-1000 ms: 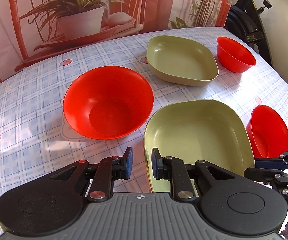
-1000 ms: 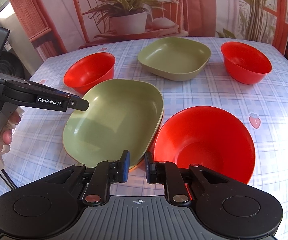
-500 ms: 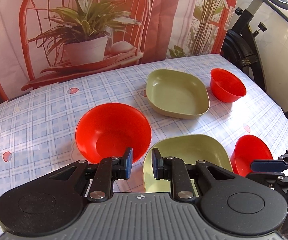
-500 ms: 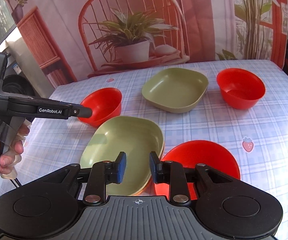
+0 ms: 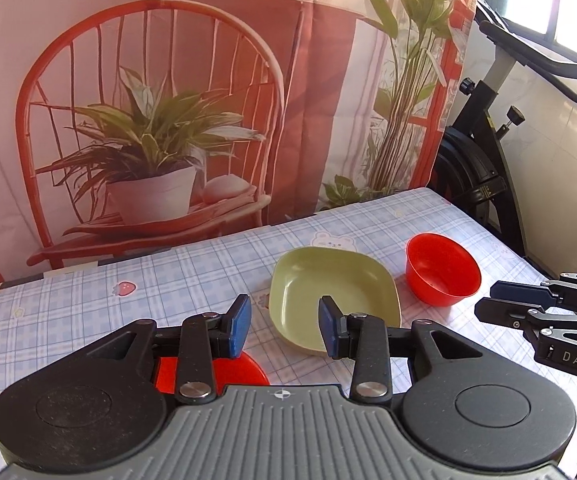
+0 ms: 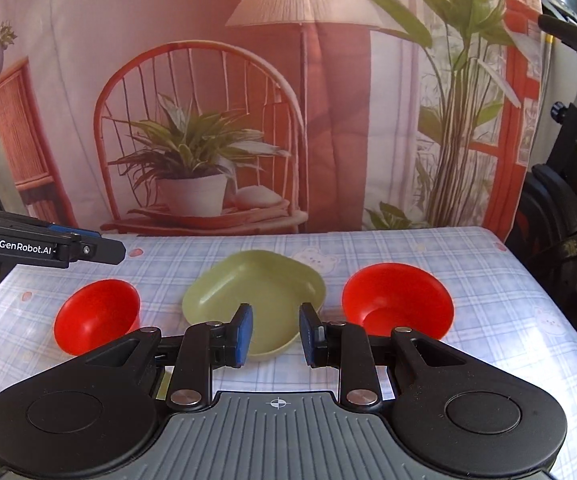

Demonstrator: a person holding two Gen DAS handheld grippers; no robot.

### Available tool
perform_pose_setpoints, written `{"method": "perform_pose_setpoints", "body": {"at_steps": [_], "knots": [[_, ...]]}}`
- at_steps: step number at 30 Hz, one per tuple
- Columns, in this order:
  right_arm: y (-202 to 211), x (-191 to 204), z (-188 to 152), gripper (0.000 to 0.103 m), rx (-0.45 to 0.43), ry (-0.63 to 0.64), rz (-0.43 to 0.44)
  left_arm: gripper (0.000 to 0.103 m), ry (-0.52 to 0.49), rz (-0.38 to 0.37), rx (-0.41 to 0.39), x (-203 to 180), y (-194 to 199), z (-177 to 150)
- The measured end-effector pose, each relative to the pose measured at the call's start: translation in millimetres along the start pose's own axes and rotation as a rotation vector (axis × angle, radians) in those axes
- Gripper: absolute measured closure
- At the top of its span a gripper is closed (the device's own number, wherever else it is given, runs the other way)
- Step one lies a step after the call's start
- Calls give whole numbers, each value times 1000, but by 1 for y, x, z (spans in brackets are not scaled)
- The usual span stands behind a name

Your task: Organize plates and bowls

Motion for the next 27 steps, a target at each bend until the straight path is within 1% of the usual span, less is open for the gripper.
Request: {"method": "perform_pose_setpoints", "body": {"at_steps": [7, 11, 14, 17, 22, 27], "knots": [[-58, -13, -9, 79, 101, -61, 27, 63, -41, 38, 69, 0, -55, 4], [-82, -21, -16, 79, 151, -110, 28, 63, -38, 43, 115, 3, -84, 1], [-95, -27, -22, 79, 179, -155, 40, 63, -34, 38, 148, 4, -100, -4], [-106, -30, -27, 79, 212, -186, 68, 63, -63, 56, 178, 3, -111, -9], [-116, -29, -32, 79, 235, -190, 74, 63, -68, 63, 215, 7, -123, -12], [-120, -29, -36, 80, 250, -192, 78, 63, -82, 86, 251, 12, -134, -15]]}}
Point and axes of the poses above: each gripper's, at about its wrist camera, not at the fingertips, and y roughly against the way its jaws point, x to its left, z to its top, the point moved 10 cm from there along -y, roughly the way its jaws point, and after that the axes turned 4 degrees about y, right-handed, at the moved point
